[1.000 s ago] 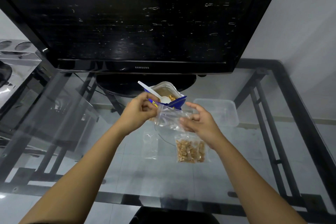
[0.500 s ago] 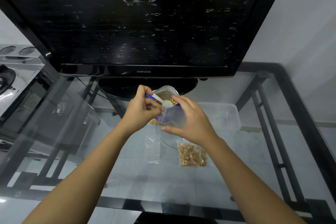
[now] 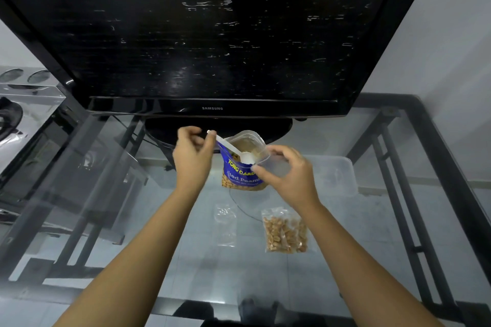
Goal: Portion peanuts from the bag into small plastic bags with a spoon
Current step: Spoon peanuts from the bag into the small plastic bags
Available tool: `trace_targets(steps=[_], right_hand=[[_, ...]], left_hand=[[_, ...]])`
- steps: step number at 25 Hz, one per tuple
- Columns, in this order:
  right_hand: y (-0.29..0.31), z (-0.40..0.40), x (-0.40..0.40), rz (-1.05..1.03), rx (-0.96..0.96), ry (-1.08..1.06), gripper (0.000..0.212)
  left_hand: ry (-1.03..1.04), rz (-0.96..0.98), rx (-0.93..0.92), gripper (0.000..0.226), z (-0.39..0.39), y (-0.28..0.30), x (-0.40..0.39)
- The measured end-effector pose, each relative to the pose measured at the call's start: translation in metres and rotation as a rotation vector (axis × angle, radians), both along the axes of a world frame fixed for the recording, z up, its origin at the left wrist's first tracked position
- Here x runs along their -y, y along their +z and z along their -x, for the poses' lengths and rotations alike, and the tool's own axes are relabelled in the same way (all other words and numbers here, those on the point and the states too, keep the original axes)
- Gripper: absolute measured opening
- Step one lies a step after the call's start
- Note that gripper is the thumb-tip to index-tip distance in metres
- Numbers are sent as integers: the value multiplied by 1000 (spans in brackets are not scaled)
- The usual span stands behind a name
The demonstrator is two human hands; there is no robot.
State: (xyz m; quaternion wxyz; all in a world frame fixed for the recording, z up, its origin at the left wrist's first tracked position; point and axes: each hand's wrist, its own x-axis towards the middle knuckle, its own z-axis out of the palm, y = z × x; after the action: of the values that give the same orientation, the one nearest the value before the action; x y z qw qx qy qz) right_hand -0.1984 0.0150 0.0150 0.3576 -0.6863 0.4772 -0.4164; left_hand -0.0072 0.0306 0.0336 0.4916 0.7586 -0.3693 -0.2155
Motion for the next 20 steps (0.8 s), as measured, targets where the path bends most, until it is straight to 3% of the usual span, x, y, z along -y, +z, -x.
trace_targets(steps=[2,4,7,11,13,17,20], right_hand=[[-1,2,7,-179,83,-24,42],[-5,0,13,-299,77,13,42],[-9,0,18,-365,68,5,47],[-10,5,21,-401,87,29,42],[-8,6,21,-418,91,45,38],[-9,9,22,-430,80,56,37],[-13,10,23,-444,94,63,42]], left_hand=[[42,-226,-52,50,-10,-6,20],[-83,-318,-106,41,-9,-12,34],[-167,-152,24,23,-1,-4,42],[-331,-90,359,26,-2,1,43],[-333,-156,278,26,-4,-9,43],[-130,-235,-57,23,-1,-12,48],[-124,-239,-141,22,9,-9,46]])
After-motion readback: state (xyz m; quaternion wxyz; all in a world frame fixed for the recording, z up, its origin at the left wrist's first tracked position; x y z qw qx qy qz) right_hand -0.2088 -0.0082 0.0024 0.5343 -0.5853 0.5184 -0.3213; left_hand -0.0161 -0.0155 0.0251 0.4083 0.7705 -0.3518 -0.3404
